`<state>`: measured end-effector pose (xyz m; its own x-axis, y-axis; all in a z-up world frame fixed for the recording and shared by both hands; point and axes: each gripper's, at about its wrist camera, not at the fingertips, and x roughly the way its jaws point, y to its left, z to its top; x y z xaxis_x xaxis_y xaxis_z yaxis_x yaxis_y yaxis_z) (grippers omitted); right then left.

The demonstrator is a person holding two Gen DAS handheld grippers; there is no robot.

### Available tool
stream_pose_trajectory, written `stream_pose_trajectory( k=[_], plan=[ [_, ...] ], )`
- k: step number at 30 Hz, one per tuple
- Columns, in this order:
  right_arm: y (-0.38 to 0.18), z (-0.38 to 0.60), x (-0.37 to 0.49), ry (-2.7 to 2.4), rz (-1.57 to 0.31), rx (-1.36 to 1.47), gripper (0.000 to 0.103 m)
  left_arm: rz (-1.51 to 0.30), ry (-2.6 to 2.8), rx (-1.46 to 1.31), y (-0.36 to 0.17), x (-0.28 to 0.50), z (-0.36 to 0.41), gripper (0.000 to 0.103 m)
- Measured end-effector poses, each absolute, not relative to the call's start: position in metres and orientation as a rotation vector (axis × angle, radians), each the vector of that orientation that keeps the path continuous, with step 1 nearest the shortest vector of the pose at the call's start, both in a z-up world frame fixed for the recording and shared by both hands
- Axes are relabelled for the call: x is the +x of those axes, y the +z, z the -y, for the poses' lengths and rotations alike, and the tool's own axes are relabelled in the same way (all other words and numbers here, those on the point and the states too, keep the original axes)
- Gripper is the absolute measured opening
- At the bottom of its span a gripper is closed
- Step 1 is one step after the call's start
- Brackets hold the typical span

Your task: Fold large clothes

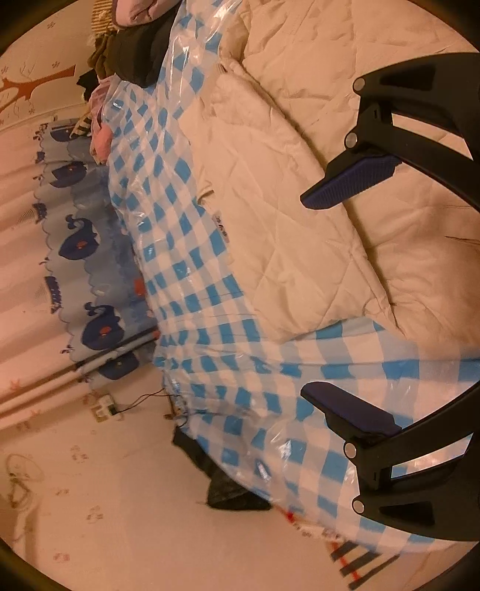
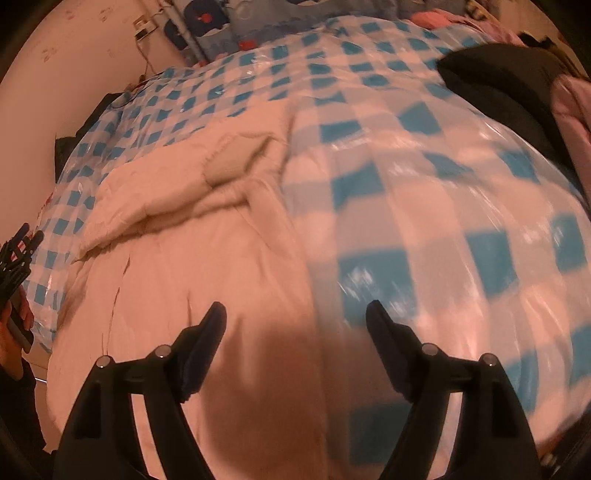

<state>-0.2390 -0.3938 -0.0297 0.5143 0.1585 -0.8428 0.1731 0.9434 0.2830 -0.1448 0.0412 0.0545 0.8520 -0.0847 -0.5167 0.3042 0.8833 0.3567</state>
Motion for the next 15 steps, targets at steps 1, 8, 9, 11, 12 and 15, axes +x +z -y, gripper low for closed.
stream_pose_trajectory(
  k=[1, 8, 9, 11, 12, 15],
  plan=[
    [-0.030, 0.397, -0.248, -0.017, -1.042, 0.362, 0.076, -0.505, -0.214, 0.451, 0.060, -0.152, -0.040, 0.091],
    [-0.031, 0.418, -0.301, -0.043, -1.063, 0.433, 0.076, -0.459, -0.209, 0.484, 0.089, -0.195, -0.042, 0.091],
    [-0.031, 0.422, -0.310, -0.040, -1.062, 0.455, 0.076, -0.460, -0.208, 0.489, 0.091, -0.201, -0.043, 0.091],
    [-0.032, 0.428, -0.323, -0.036, -1.058, 0.489, 0.077, -0.483, -0.217, 0.501, 0.093, -0.214, -0.048, 0.091],
    [-0.032, 0.433, -0.331, -0.028, -1.056, 0.519, 0.077, -0.506, -0.235, 0.495, 0.093, -0.216, -0.050, 0.091],
    [-0.036, 0.444, -0.350, 0.009, -1.043, 0.621, 0.081, -0.765, -0.435, 0.316, 0.082, -0.213, -0.080, 0.091]
  ],
)
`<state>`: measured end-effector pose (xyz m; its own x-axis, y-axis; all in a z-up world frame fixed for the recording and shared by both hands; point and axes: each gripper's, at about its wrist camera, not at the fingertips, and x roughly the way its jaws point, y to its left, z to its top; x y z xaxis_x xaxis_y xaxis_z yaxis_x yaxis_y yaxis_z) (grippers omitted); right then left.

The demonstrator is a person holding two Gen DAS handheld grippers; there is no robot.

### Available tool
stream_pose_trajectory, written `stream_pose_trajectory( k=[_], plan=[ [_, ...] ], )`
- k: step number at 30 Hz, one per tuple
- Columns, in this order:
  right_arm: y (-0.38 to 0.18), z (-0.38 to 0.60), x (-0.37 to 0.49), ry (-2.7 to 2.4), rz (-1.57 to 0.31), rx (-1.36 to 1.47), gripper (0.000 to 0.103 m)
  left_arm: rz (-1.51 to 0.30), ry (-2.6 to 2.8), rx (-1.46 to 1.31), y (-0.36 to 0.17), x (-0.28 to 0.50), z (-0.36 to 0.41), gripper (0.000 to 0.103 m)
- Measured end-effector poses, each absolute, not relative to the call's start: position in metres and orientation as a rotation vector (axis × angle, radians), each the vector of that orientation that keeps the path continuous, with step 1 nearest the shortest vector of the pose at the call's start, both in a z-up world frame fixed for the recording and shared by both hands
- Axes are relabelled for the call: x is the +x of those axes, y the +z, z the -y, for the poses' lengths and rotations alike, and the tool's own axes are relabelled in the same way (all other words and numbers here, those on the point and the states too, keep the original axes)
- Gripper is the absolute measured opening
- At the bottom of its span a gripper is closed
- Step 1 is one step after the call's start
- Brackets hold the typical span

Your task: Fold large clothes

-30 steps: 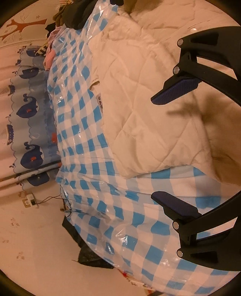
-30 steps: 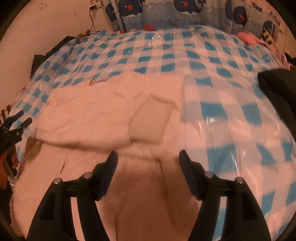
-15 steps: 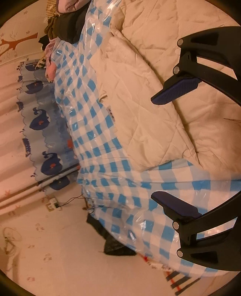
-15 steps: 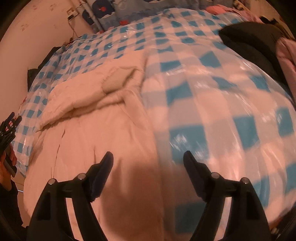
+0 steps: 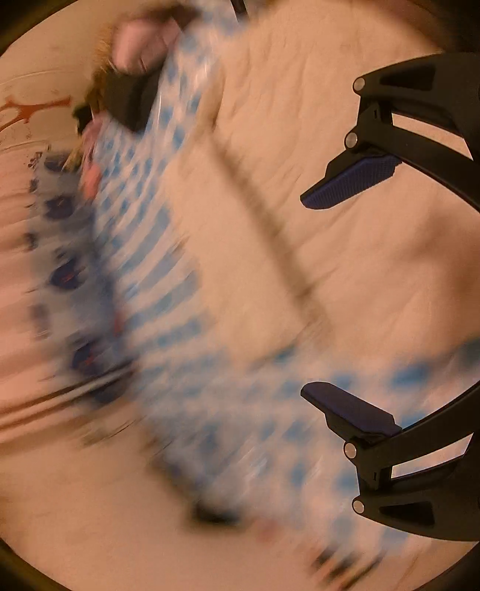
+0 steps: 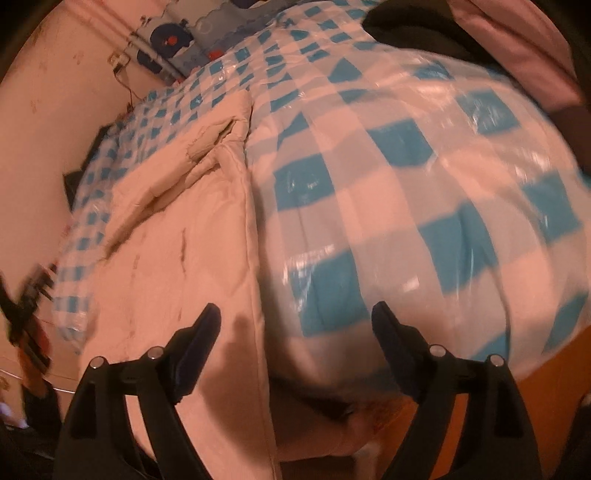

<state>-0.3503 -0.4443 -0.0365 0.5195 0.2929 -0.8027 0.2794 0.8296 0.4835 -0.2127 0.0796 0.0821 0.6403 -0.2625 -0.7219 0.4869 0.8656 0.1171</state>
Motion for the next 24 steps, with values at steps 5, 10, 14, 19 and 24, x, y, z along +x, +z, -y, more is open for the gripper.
stream_pose_trajectory(
  k=[5, 10, 14, 19, 24],
  plan=[
    [-0.047, 0.461, -0.375, 0.094, -1.006, 0.804, 0.081, -1.132, -0.494, -0.180, 0.039, -0.207, -0.177, 0.091],
    [-0.069, 0.470, -0.389, 0.183, -1.015, 0.957, 0.081, -1.249, -0.398, -0.448, -0.011, -0.237, -0.258, 0.091],
    [-0.083, 0.466, -0.391, 0.246, -1.034, 1.016, 0.081, -1.338, -0.407, -0.611, -0.062, -0.269, -0.287, 0.091],
    [-0.098, 0.461, -0.390, 0.316, -1.046, 1.094, 0.081, -1.363, -0.539, -0.843, -0.102, -0.290, -0.285, 0.091],
    [-0.109, 0.454, -0.395, 0.381, -1.057, 1.131, 0.083, -1.361, -0.627, -0.931, -0.114, -0.296, -0.266, 0.091]
  ],
)
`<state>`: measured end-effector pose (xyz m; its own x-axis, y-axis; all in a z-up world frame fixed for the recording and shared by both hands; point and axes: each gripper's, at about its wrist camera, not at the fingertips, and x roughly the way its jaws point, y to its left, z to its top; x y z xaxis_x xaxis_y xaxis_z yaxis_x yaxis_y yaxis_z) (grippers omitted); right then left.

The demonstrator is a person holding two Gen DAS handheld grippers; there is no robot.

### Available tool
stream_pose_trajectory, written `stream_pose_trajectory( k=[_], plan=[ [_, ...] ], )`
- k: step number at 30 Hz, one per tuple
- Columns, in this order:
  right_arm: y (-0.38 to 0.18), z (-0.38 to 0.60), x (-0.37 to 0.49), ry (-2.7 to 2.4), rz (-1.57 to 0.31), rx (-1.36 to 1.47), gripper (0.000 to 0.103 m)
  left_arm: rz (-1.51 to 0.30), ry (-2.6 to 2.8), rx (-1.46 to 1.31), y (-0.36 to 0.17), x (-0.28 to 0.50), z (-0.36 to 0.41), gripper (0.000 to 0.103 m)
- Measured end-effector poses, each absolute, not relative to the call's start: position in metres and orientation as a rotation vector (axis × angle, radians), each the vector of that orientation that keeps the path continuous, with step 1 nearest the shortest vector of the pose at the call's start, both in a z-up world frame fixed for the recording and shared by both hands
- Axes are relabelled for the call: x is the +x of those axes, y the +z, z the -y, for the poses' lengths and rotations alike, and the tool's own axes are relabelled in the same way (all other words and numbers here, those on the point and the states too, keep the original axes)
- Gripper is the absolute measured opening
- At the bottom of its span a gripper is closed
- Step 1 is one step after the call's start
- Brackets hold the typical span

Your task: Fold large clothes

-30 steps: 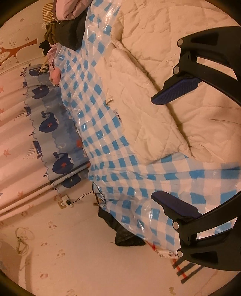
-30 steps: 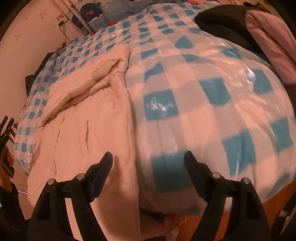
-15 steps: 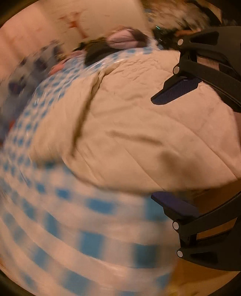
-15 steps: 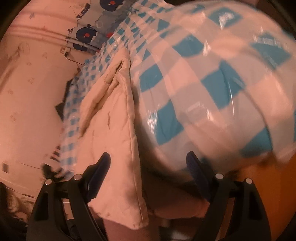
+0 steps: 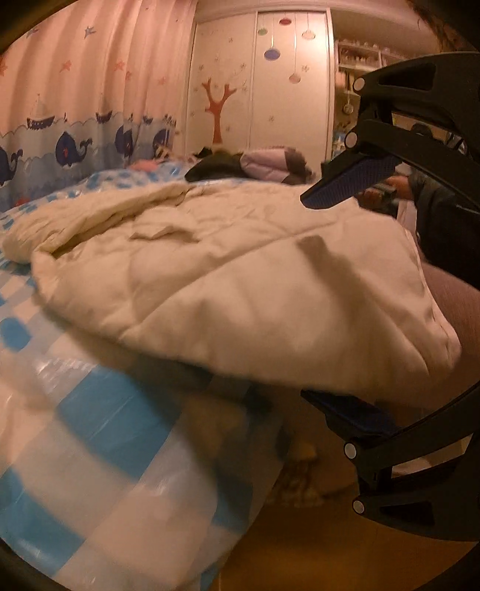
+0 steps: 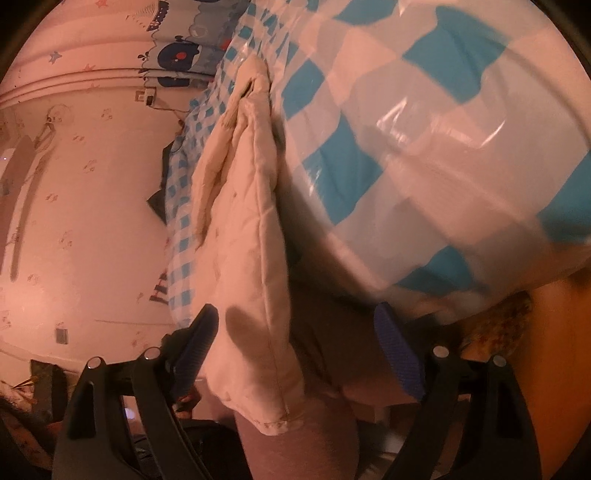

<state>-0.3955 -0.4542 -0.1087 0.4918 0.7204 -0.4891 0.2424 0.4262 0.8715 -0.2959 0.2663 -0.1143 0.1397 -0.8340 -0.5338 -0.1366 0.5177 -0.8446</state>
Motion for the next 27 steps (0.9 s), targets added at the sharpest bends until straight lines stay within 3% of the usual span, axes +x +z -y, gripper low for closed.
stream_pose_trajectory(
  k=[12, 13, 15, 17, 19, 20, 21, 22, 24, 26, 27],
  plan=[
    [-0.110, 0.414, -0.377, 0.578, -1.049, 1.107, 0.081, -1.418, -0.582, -0.830, -0.111, -0.286, -0.239, 0.093],
    [-0.109, 0.412, -0.376, 0.585, -1.048, 1.097, 0.075, -1.425, -0.576, -0.833, -0.114, -0.283, -0.239, 0.093],
    [-0.109, 0.407, -0.371, 0.600, -1.054, 1.094, 0.039, -1.438, -0.575, -0.862, -0.121, -0.281, -0.238, 0.093],
    [-0.109, 0.403, -0.369, 0.601, -1.059, 1.072, 0.026, -1.436, -0.589, -0.869, -0.124, -0.282, -0.235, 0.093],
    [-0.107, 0.401, -0.370, 0.604, -1.049, 1.063, 0.023, -1.431, -0.614, -0.854, -0.123, -0.283, -0.228, 0.093],
    [-0.106, 0.401, -0.370, 0.607, -1.039, 1.062, 0.020, -1.422, -0.619, -0.843, -0.122, -0.284, -0.225, 0.087],
    [-0.105, 0.401, -0.372, 0.608, -1.028, 1.059, 0.018, -1.411, -0.625, -0.835, -0.120, -0.284, -0.223, 0.070],
    [-0.103, 0.400, -0.372, 0.609, -1.016, 1.055, 0.017, -1.404, -0.638, -0.833, -0.116, -0.284, -0.222, 0.065],
    [-0.095, 0.398, -0.373, 0.616, -0.984, 1.048, 0.016, -1.377, -0.637, -0.802, -0.102, -0.285, -0.223, 0.036],
    [-0.085, 0.395, -0.373, 0.630, -0.945, 1.042, 0.015, -1.340, -0.674, -0.834, -0.085, -0.287, -0.226, 0.015],
    [-0.075, 0.394, -0.374, 0.645, -0.911, 1.038, 0.014, -1.311, -0.680, -0.820, -0.071, -0.288, -0.227, 0.013]
  ],
)
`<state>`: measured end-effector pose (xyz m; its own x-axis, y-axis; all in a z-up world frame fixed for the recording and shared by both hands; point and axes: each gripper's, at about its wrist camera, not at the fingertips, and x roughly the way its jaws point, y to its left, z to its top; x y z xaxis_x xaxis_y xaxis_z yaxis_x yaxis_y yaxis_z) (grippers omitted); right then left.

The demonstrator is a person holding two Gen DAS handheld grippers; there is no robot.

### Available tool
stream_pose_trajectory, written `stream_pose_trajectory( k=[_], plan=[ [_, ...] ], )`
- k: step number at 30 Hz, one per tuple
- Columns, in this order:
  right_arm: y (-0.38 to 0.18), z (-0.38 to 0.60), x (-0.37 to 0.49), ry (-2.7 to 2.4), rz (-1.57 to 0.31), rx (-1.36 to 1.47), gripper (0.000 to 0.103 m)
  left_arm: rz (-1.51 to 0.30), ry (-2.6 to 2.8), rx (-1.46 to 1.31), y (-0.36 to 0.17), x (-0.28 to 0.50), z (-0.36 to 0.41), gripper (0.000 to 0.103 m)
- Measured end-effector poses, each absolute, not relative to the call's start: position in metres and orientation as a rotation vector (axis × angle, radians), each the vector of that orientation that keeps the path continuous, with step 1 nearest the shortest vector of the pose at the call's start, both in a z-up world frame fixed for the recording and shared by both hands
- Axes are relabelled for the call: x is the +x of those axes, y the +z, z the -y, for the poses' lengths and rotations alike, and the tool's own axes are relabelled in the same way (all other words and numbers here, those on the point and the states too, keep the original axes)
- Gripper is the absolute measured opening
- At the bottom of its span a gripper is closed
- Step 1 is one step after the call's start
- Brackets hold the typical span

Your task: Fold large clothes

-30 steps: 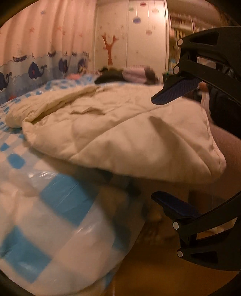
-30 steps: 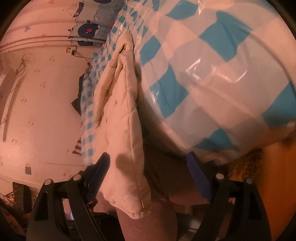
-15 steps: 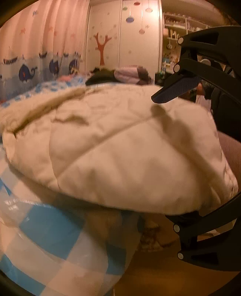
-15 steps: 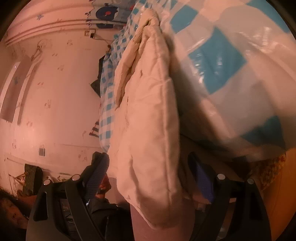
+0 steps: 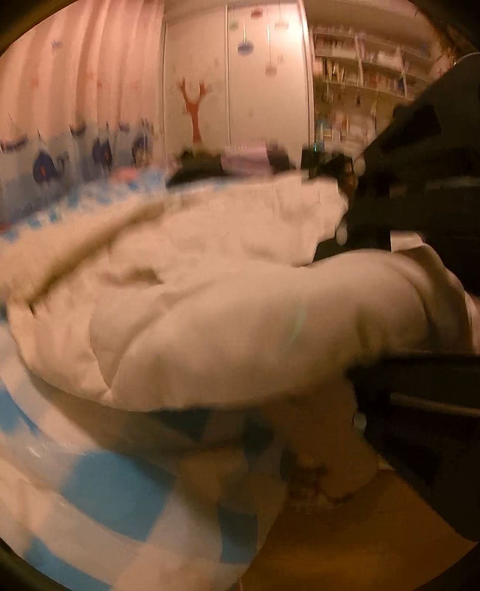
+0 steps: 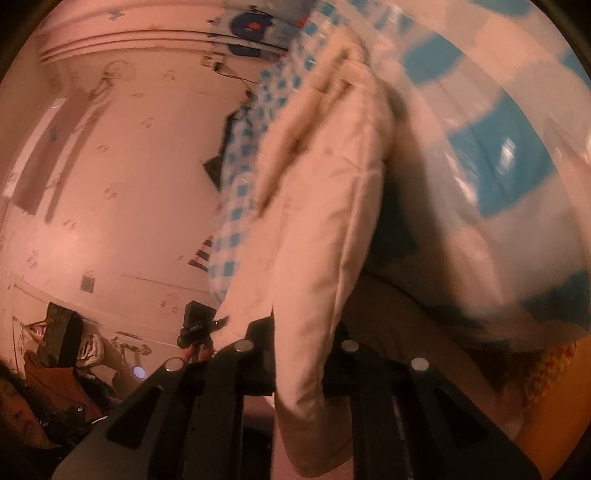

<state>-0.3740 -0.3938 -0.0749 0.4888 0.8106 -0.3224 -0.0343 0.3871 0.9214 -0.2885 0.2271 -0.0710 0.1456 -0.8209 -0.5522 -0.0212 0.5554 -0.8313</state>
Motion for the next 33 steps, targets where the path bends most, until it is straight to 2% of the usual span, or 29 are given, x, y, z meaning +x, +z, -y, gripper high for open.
stream_pose_trajectory(
  k=[6, 11, 13, 14, 15, 16, 17, 20, 21, 28, 29, 30, 32, 33],
  plan=[
    [-0.027, 0.387, -0.385, 0.718, -0.810, 0.991, 0.014, -1.208, -0.783, -0.726, -0.001, -0.303, -0.218, 0.011],
    [-0.021, 0.388, -0.411, 0.743, -0.877, 0.943, 0.016, -1.264, -0.824, -0.685, -0.001, -0.324, -0.232, 0.015],
    [-0.045, 0.391, -0.417, 0.714, -0.963, 0.962, 0.021, -1.329, -0.800, -0.706, -0.024, -0.329, -0.244, 0.023],
    [-0.059, 0.393, -0.419, 0.703, -0.991, 0.991, 0.032, -1.360, -0.787, -0.721, -0.037, -0.331, -0.248, 0.035],
    [-0.069, 0.395, -0.421, 0.699, -1.009, 1.019, 0.052, -1.380, -0.775, -0.735, -0.049, -0.332, -0.253, 0.045],
    [-0.076, 0.398, -0.422, 0.694, -1.019, 1.031, 0.060, -1.391, -0.750, -0.760, -0.062, -0.332, -0.260, 0.048],
    [-0.083, 0.400, -0.424, 0.686, -1.026, 1.041, 0.063, -1.393, -0.740, -0.791, -0.073, -0.332, -0.266, 0.052],
    [-0.105, 0.406, -0.423, 0.702, -1.032, 1.115, 0.064, -1.392, -0.713, -0.882, -0.098, -0.331, -0.279, 0.072],
    [-0.109, 0.408, -0.423, 0.698, -1.034, 1.128, 0.064, -1.390, -0.707, -0.896, -0.104, -0.330, -0.281, 0.075],
    [-0.113, 0.398, -0.414, 0.728, -1.047, 1.126, 0.064, -1.399, -0.746, -0.918, -0.118, -0.328, -0.262, 0.082],
    [-0.113, 0.394, -0.413, 0.729, -1.054, 1.113, 0.061, -1.411, -0.746, -0.895, -0.119, -0.330, -0.256, 0.082],
    [-0.113, 0.392, -0.412, 0.730, -1.055, 1.102, 0.045, -1.418, -0.750, -0.883, -0.119, -0.328, -0.254, 0.082],
    [-0.110, 0.386, -0.410, 0.725, -1.045, 1.074, 0.022, -1.415, -0.741, -0.871, -0.120, -0.327, -0.249, 0.082],
    [-0.109, 0.386, -0.411, 0.729, -1.032, 1.064, 0.019, -1.400, -0.734, -0.869, -0.120, -0.329, -0.248, 0.075]
  ],
)
